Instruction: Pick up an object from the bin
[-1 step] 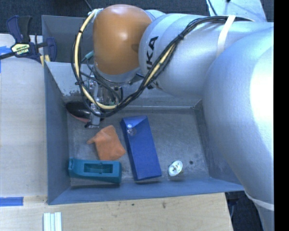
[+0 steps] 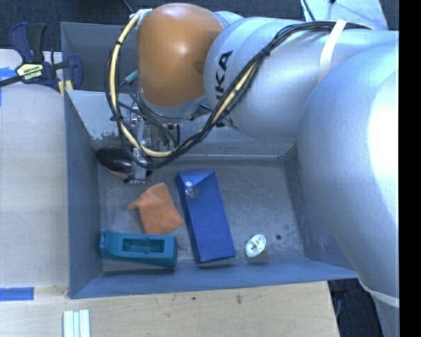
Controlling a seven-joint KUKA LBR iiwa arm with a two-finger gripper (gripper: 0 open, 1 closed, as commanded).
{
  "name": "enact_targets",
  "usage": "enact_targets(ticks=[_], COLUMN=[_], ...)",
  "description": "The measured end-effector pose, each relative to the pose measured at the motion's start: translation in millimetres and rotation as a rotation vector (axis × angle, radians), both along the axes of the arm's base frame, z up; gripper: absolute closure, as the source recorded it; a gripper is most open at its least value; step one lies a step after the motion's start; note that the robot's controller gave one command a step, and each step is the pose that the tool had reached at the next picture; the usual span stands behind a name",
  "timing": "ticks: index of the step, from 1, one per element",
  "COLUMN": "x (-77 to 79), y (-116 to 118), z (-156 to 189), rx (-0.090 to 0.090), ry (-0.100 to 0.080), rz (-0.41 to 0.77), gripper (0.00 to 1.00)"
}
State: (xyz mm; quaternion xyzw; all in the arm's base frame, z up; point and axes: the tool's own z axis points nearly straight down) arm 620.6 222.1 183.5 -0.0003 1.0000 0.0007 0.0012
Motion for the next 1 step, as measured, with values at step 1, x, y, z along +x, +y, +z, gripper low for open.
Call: enact_targets(ticks=[1], x=[-11.5], y=[-43.0], z=[-41.7], rx=[0.001], ry=[-0.004], rz=[0.084], gripper=[0.00])
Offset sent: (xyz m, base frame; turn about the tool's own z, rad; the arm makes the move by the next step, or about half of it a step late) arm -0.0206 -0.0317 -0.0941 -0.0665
